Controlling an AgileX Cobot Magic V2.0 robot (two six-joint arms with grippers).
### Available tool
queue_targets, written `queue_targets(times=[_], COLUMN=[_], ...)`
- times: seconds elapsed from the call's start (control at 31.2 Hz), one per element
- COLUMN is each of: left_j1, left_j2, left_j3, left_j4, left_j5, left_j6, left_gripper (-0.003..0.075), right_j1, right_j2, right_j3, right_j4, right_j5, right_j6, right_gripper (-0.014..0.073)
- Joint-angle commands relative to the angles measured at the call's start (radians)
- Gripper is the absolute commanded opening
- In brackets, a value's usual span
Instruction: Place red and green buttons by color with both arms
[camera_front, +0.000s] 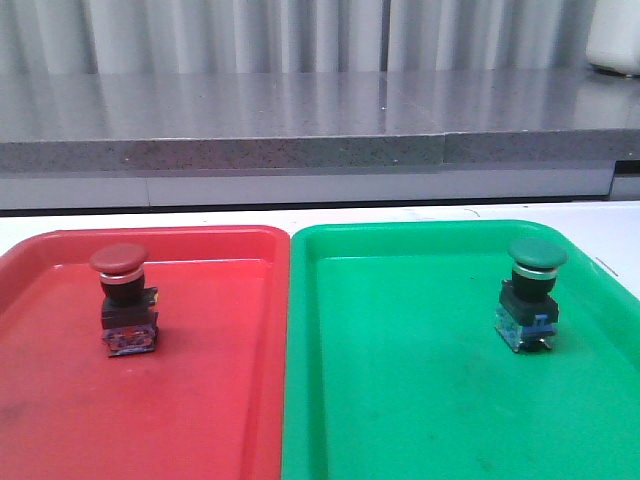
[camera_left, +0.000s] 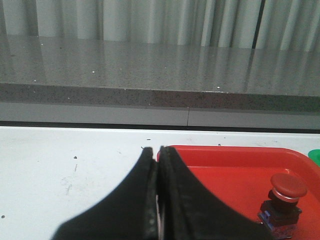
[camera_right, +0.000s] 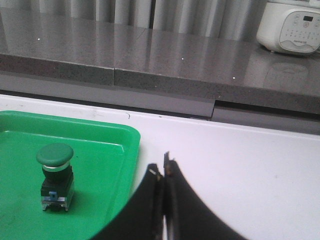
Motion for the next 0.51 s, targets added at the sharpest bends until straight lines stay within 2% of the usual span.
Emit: queue_targets(times=[0.0,0.1,0.48], left_j1=[0.003,0.003,0.003], left_j2=[-0.017,-0.017,-0.017], left_j3=[0.024,0.024,0.024], left_j4=[-0.008,-0.008,-0.008], left_j5=[-0.078,-0.078,-0.078], left_j6=[-0.009,-0.009,-0.009], left_gripper=[-0.0020,-0.0020,-0.0020], right_j1=[-0.007,-0.008,-0.019], right_j2=[-0.016,-0.016,-0.016], right_j3=[-0.006,-0.005,-0.005], right_j4=[0.007,-0.013,-0.016], right_j5=[-0.103,-0.102,-0.101], right_j6=[0.041,0.122,0.127], right_gripper=[-0.0070,-0.0070,-0.0070])
